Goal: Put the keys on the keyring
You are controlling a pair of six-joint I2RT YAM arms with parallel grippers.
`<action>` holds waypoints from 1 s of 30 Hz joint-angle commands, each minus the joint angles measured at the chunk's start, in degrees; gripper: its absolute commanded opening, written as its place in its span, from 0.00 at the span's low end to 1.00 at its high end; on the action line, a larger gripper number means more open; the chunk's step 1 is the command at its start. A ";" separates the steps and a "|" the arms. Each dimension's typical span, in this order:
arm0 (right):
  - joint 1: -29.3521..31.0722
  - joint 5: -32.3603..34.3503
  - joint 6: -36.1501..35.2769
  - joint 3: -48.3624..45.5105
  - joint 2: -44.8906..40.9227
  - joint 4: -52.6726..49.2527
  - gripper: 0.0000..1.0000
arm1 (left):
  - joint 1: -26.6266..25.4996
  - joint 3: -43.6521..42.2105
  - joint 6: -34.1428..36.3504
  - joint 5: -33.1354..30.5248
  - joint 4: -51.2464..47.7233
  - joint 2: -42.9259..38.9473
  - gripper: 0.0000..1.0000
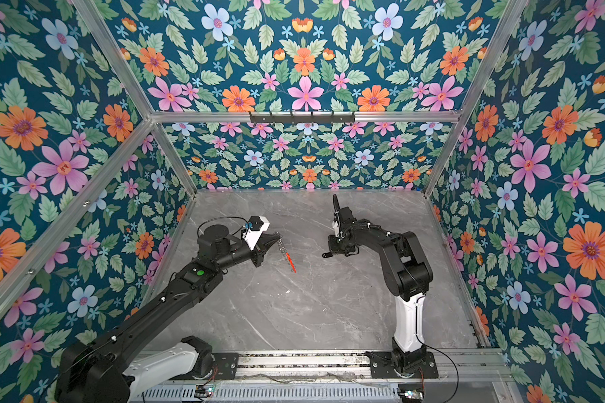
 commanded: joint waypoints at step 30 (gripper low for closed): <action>1.64 -0.03 10.88 -9.35 -7.91 6.74 0.32 | -0.01 -3.43 -5.21 1.01 5.09 -2.77 0.00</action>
